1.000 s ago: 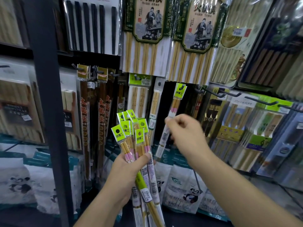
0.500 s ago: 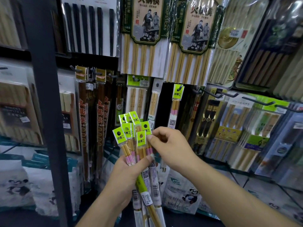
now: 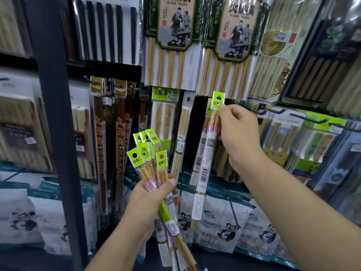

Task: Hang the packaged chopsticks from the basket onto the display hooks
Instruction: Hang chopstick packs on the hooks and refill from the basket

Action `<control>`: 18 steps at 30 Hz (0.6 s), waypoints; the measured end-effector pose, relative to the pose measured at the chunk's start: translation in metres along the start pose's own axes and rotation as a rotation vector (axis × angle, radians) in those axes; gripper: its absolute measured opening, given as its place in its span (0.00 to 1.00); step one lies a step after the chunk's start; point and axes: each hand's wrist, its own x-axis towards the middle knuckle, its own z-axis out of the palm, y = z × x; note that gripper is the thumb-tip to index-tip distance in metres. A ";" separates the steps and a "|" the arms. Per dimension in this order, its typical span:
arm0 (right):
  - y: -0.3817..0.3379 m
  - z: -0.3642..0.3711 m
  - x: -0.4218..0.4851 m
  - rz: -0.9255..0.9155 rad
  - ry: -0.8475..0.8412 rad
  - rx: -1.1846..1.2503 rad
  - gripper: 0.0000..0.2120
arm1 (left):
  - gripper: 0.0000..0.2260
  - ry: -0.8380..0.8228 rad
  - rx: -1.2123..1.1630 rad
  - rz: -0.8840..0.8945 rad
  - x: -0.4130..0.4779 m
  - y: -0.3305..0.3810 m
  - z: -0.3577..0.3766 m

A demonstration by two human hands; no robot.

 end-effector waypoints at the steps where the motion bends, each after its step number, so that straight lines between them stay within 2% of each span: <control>1: 0.001 0.000 0.001 0.004 0.003 -0.005 0.17 | 0.19 0.000 -0.001 -0.001 0.000 0.000 0.000; 6: 0.007 0.000 0.002 -0.008 0.001 -0.023 0.17 | 0.21 0.000 -0.004 -0.005 -0.001 0.002 0.003; 12: 0.010 -0.001 -0.001 0.052 -0.039 -0.077 0.17 | 0.16 -0.017 0.011 -0.005 -0.002 0.003 0.004; 16: 0.019 -0.005 -0.014 0.111 0.048 -0.097 0.12 | 0.15 -0.035 0.044 0.020 -0.003 0.003 0.005; 18: 0.021 -0.007 -0.026 0.117 -0.009 -0.101 0.11 | 0.17 -0.043 0.061 0.024 -0.004 0.003 0.006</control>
